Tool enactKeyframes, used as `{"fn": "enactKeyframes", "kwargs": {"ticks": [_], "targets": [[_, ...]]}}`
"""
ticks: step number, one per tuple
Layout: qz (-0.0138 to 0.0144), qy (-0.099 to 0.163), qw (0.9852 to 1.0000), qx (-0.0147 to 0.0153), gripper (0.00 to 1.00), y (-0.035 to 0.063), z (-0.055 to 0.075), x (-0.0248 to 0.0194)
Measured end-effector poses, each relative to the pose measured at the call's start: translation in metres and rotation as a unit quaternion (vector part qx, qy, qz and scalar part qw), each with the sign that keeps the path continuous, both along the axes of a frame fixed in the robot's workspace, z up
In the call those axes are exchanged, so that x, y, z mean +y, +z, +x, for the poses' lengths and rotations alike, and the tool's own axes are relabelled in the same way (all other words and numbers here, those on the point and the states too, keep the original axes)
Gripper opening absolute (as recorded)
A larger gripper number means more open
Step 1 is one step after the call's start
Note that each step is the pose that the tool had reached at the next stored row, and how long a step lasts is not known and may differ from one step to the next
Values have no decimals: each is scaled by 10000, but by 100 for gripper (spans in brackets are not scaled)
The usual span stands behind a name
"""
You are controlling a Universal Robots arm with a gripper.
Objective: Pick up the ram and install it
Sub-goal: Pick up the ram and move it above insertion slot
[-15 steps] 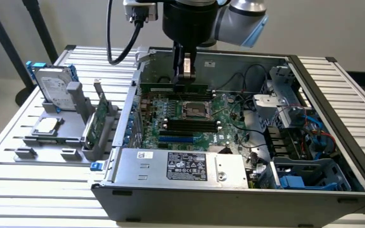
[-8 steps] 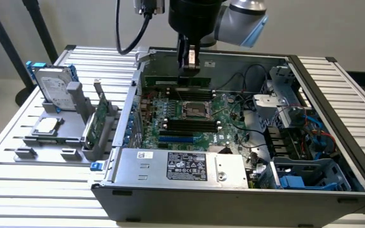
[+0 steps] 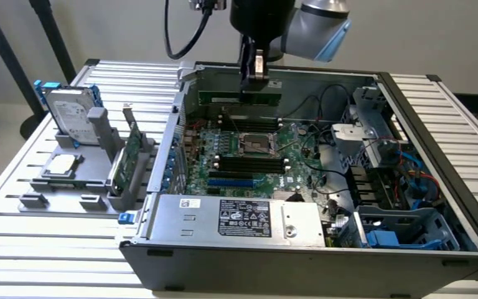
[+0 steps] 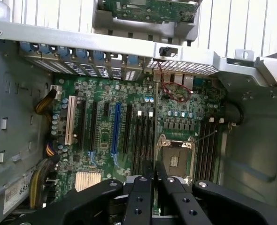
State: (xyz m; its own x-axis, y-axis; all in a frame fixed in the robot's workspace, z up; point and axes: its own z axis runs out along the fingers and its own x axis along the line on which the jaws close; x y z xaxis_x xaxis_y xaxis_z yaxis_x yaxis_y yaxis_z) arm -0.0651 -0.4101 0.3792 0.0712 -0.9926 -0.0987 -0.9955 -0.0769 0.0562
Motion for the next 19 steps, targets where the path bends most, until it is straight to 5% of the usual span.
{"fn": "enactKeyframes", "kwargs": {"ticks": [8,13,19], "targets": [[-98,-3,10000,5,14,-66,145,150],[-138,-126,9998,6,14,-124,183,167],[-152,-393,9991,10,14,-211,193,178]]}}
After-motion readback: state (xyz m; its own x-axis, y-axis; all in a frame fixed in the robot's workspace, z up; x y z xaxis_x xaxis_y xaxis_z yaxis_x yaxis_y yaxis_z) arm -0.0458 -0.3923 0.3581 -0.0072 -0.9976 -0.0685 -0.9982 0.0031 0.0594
